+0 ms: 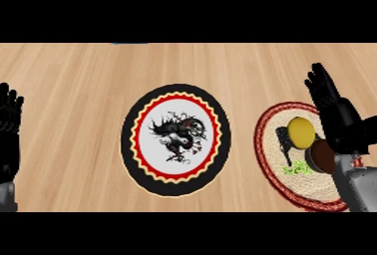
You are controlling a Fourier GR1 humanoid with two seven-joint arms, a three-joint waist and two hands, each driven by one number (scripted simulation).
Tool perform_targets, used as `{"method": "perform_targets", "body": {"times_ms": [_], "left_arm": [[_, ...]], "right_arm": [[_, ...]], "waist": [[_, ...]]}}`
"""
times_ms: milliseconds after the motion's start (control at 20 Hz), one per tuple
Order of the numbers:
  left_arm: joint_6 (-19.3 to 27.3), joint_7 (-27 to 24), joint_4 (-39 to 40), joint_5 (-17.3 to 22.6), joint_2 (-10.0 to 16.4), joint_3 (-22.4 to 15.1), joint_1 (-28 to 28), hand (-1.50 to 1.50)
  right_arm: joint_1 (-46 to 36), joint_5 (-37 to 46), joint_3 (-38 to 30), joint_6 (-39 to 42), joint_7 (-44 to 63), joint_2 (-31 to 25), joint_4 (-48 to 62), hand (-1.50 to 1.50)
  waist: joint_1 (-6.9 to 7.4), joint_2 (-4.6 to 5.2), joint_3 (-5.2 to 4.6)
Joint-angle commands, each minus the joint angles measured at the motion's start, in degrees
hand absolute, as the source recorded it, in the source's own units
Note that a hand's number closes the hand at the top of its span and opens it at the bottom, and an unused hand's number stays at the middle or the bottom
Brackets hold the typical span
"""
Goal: Pick the cupcake from the placemat and place it in the plate
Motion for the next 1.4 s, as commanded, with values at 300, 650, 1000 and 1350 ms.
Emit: {"method": "perform_targets", "body": {"times_ms": [300, 650, 1000, 1350], "left_arm": [[-8.4, 1.0, 6.6, -0.3, -2.7, -6.9, 0.4, 0.00], [-13.5, 2.0, 12.0, 1.3, -5.0, -8.3, -1.5, 0.00], [-15.7, -0.6, 15.3, -0.3, -5.0, -6.3, -1.6, 0.00], [-15.0, -0.4, 16.9, -1.4, -7.2, -6.8, -2.7, 0.00]], "right_arm": [[-1.5, 16.8, 1.3, -3.4, 6.1, -13.5, 6.7, 1.50], [8.6, 18.7, -2.1, -30.6, -11.5, 10.9, 3.9, -1.50], [22.0, 30.5, 1.0, -36.4, -1.3, 7.9, -10.0, -1.50], [26.1, 44.1, 0.8, -25.0, 23.6, -1.0, -18.6, -1.50]], "waist": [[0.12, 0.80, -2.05], [0.88, -1.03, 0.45], [0.73, -1.22, 0.37], [0.66, -1.11, 0.21]]}}
